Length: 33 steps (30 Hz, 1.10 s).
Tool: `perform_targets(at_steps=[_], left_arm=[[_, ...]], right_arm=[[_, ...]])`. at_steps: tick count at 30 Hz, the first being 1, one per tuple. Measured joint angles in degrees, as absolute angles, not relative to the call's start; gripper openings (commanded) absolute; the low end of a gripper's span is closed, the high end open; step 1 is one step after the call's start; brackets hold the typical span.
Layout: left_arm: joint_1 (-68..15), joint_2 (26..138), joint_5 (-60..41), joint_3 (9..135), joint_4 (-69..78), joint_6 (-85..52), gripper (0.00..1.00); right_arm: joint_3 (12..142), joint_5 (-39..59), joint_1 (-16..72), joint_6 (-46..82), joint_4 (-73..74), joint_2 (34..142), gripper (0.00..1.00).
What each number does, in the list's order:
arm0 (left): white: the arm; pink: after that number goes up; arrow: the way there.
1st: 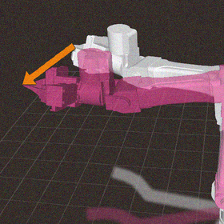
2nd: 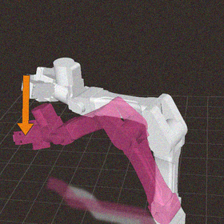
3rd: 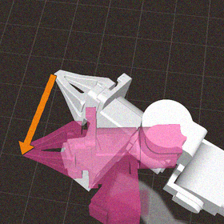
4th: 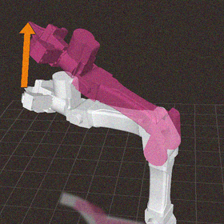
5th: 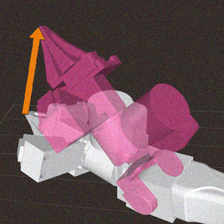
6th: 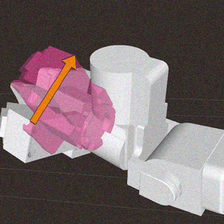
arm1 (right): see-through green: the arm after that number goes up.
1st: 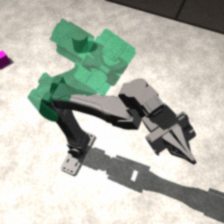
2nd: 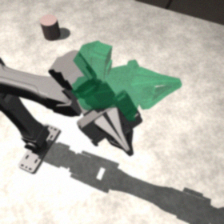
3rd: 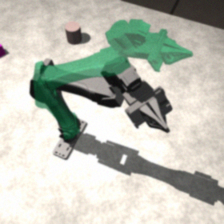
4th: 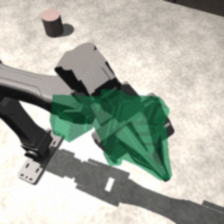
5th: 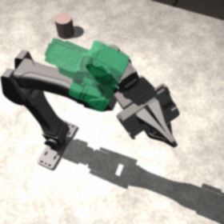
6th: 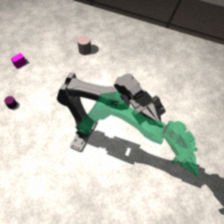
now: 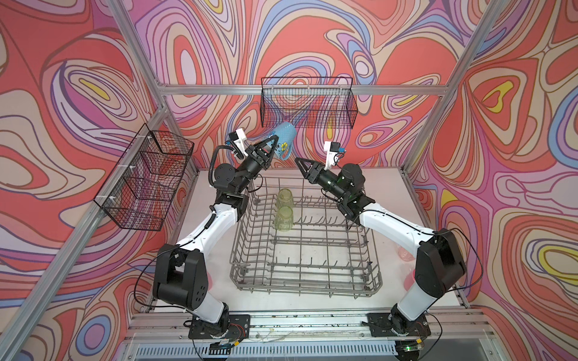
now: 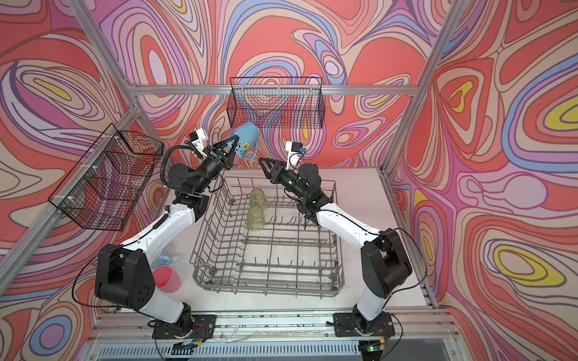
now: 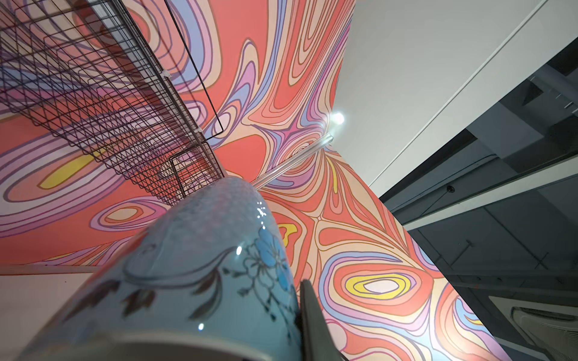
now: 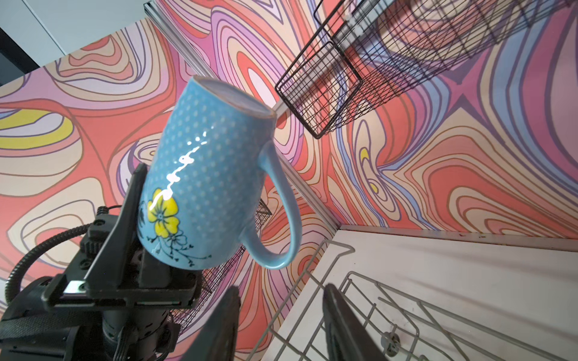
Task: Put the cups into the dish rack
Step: 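Grasp the blue mug with the right gripper and release the left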
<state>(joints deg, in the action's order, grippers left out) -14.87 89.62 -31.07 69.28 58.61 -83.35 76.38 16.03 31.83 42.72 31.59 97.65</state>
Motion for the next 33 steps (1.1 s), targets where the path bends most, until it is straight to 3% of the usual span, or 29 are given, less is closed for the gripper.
perform_targets(at_steps=[8, 33], left_arm=[[-16.58, 90.56, -31.09, 68.51, 62.02, -84.73, 0.07], [-18.2, 90.74, -31.05, 65.76, 62.78, -84.01, 0.08]], right_arm=[[80.51, 13.61, 31.86, 40.45, 28.71, 100.86, 0.44], [89.82, 10.98, 32.01, 33.95, 23.79, 106.43, 0.18]])
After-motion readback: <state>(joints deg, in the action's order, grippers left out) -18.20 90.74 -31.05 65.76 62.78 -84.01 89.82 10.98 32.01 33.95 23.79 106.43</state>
